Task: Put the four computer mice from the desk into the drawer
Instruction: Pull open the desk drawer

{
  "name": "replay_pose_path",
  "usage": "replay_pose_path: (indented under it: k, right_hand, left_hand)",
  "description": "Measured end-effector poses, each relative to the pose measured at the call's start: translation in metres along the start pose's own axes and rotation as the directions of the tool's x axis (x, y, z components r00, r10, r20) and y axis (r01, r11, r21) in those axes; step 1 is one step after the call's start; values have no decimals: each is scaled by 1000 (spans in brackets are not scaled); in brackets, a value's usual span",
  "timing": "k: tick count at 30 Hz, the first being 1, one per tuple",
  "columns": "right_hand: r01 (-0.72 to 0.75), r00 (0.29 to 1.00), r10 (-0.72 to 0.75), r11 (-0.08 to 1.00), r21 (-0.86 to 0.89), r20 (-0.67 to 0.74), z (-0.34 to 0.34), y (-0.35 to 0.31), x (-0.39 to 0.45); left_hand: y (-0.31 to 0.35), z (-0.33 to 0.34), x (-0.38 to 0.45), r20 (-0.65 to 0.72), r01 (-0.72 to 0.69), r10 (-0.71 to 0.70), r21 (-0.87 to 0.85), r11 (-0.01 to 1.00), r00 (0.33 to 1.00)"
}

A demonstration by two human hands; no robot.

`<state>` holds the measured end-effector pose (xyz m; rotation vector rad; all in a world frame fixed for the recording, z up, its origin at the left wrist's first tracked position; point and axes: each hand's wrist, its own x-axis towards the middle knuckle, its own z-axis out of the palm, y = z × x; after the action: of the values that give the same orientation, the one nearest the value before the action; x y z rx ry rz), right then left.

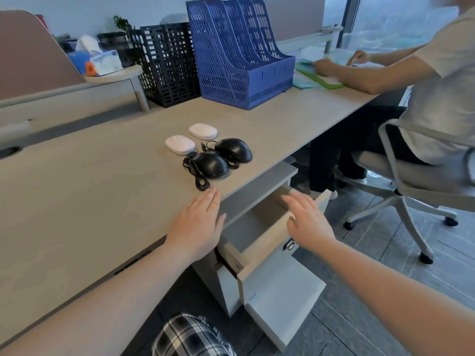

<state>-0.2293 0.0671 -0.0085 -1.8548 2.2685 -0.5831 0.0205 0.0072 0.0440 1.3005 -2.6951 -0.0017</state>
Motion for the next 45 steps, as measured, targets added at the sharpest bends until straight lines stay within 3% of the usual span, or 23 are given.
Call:
replay_pose_path:
  k: [2, 3, 12, 22, 31, 35, 38, 43, 45]
  right_hand:
    - [27, 978, -11, 997, -75, 210, 8, -2, 3]
    - [38, 971, -14, 995, -97, 240, 12, 1, 1]
    - [277, 958, -268, 957, -88, 104, 16, 38, -23]
    - [75, 985, -77, 997, 22, 153, -12, 56, -69]
    - [-58, 981, 64, 998, -40, 181, -20, 62, -84]
    - [-66, 962, 104, 986, -152, 252, -26, 54, -76]
    - [-113, 956, 146, 984, -138, 255, -32, 42, -63]
    - [-36, 976, 51, 996, -76, 213, -58, -6, -15]
    - [16, 989, -13, 1000, -13, 150, -67, -32, 6]
  left_hand:
    - [-2, 0, 0, 23, 3, -3, 0, 1000, 1000]
    - [-3, -1, 0, 37, 3, -2, -8, 1000, 999]
    - [-4, -6, -5, 55, -2, 4, -39, 999, 999]
    - [-2, -8, -5, 64, 12, -10, -43, 999, 998]
    - [-3, -9, -6, 67, -6, 11, -68, 998, 998]
    - [-5, -13, -2, 87, 27, -17, -123, 992, 996]
    - [-6, -26, 5, 11, 39, -38, -134, 990, 999]
    - [-12, -43, 20, -276, 85, -97, -53, 995, 956]
    - [-18, -46, 28, -264, 167, -167, -22, 986, 950]
